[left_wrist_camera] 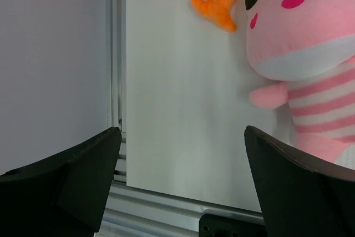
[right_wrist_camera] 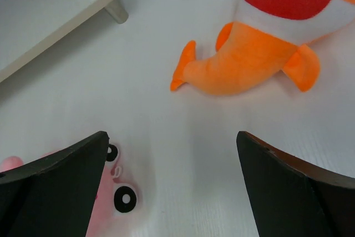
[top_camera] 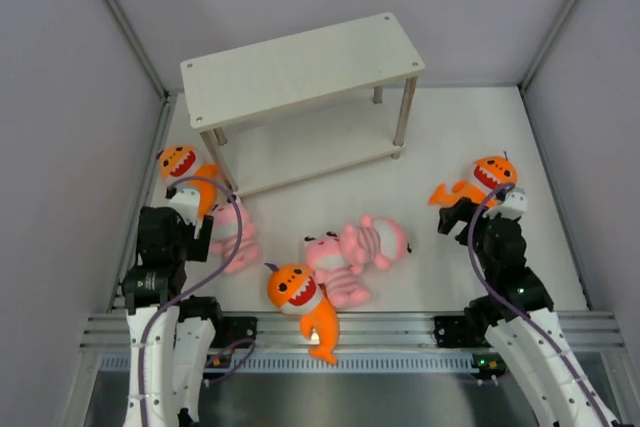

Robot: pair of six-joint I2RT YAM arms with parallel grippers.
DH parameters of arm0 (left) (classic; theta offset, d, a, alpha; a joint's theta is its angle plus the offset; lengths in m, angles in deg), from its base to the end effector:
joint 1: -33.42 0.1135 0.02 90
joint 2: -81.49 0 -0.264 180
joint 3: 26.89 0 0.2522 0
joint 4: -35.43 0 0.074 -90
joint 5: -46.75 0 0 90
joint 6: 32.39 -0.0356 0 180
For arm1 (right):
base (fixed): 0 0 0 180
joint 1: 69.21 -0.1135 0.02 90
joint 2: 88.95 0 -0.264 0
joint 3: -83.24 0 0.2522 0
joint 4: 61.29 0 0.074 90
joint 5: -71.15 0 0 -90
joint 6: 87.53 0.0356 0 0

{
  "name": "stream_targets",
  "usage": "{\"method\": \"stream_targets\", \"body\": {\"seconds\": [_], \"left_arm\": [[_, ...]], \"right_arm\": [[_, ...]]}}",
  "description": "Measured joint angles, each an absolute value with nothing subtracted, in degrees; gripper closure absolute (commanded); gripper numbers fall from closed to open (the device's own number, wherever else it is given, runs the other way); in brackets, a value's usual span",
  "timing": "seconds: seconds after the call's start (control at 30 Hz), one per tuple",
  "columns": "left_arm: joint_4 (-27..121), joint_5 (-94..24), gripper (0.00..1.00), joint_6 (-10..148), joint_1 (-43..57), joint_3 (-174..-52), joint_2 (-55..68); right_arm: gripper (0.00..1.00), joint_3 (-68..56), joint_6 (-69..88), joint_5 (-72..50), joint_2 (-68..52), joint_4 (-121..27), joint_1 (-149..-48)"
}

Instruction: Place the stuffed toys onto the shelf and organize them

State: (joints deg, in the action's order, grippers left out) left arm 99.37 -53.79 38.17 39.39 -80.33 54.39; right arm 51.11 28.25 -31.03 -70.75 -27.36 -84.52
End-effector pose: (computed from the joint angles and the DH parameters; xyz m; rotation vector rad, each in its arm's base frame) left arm 0.0962 0.0166 0.2792 0.1624 2.2455 0.4458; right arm 0.1141 0.0234 0.2195 0.3174 1.8952 0.2794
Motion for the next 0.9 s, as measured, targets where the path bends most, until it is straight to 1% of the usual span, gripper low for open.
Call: {"method": "stream_targets", "body": {"seconds": [0.13,0.23,0.47,0.63,0.73,0.9], "left_arm": [[99.4,-53.9,0.01,38.2,39.4,-80.3,54.3],[99.3,-53.6,0.01,38.0,39.4,-80.3,54.6],[99.4,-50.1,0.01,36.7,39.4,-79.9,54.4],[99.4,-48.7,0.01,36.7,39.4,-80.0,50.4],[99.4,-48.7,0.01,36.7,39.4,-80.0,50.1],[99.4,-48.1,0.01,36.6,39.4,-80.0,50.9]], "right_arm": [[0.01,50.7,31.9,-37.2,-69.0,-25.0,-84.5],[0.01,50.1,37.2,-42.8,-65.7,-23.7,-84.5],[0.01,44.5,45.2,-51.6,-47.7,-21.2,-84.3],[0.01,41.3,46.5,-52.5,-36.2,-22.2,-82.0],[0.01,40.2,46.6,-51.1,-33.2,-25.0,-81.2],[0.01,39.0,51.7,-52.2,-27.8,-28.8,-81.0]]}}
